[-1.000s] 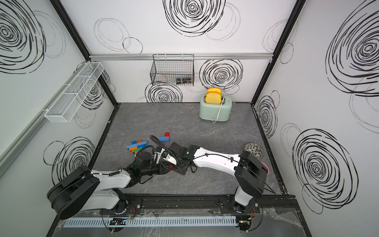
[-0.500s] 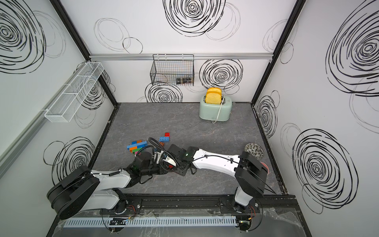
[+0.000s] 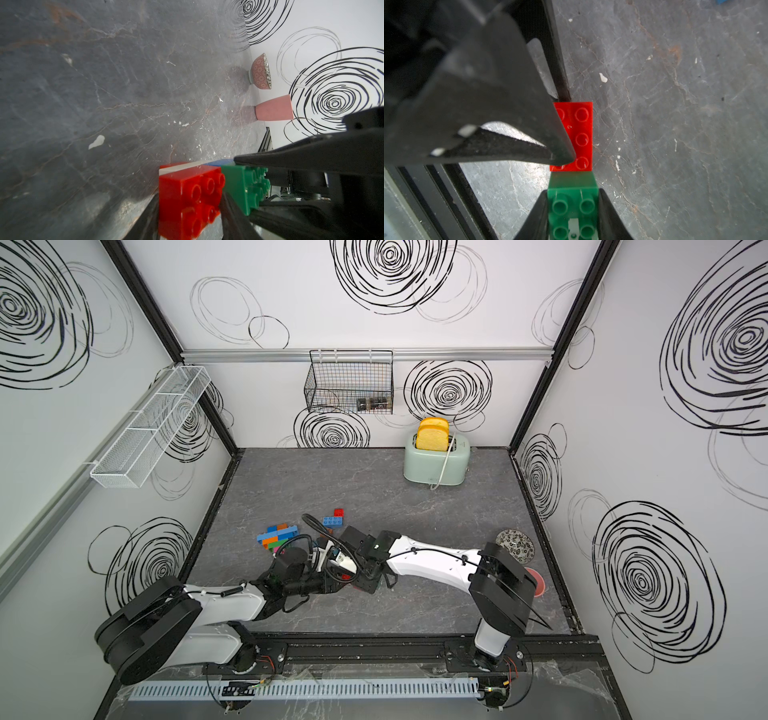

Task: Assemble a heart with lego
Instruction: Assemble the lego brick with the lego brick.

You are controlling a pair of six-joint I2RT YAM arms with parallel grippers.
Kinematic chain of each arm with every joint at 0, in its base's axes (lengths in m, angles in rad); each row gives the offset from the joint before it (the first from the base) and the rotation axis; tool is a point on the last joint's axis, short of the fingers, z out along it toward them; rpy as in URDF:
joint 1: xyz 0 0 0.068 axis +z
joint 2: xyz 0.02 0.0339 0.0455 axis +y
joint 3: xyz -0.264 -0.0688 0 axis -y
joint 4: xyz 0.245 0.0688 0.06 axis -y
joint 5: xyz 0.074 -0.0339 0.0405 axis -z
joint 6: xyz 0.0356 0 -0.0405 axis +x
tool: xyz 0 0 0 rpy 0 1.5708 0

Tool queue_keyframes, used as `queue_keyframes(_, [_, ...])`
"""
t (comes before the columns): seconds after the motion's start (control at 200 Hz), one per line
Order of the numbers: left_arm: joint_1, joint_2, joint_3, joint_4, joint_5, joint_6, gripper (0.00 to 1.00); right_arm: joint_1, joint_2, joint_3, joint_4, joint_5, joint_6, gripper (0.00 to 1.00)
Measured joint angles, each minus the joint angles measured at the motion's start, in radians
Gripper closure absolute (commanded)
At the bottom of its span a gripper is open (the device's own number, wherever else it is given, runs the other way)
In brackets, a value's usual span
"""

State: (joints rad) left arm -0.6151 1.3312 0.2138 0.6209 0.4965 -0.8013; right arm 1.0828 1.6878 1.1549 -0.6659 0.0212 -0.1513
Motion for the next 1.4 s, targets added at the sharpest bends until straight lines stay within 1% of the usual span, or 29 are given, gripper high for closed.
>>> queue_keyframes(0.175, [0.021,-0.042,-0.011,-0.05,0.007,-0.02,0.44,0.0,-0.001,0.002,0.002,0.003,-0.016,0.73])
queue_keyframes(0.315, [0.087,-0.129,-0.055,-0.108,0.035,-0.054,0.43,0.0,0.0,0.019,-0.003,0.003,-0.033,0.73])
queue_keyframes(0.41, [0.135,-0.208,-0.061,-0.184,0.034,-0.062,0.4,0.002,0.001,0.035,-0.019,0.002,-0.043,0.72])
queue_keyframes(0.56, [0.181,-0.312,-0.061,-0.286,0.005,-0.061,0.4,0.005,0.005,0.051,-0.038,-0.01,-0.068,0.72])
queue_keyframes(0.766, [0.241,-0.376,-0.065,-0.349,-0.017,-0.069,0.4,0.01,0.011,0.062,-0.053,-0.011,-0.106,0.7])
queue_keyframes(0.876, [0.26,-0.406,-0.068,-0.369,-0.023,-0.072,0.4,0.01,0.017,0.069,-0.057,-0.012,-0.123,0.66])
queue_keyframes(1.021, [0.263,-0.411,-0.068,-0.388,-0.023,-0.075,0.4,0.01,0.032,0.086,-0.067,-0.016,-0.137,0.56])
queue_keyframes(1.401, [0.265,-0.407,-0.07,-0.388,-0.024,-0.075,0.39,0.011,0.052,0.111,-0.099,-0.051,-0.153,0.45])
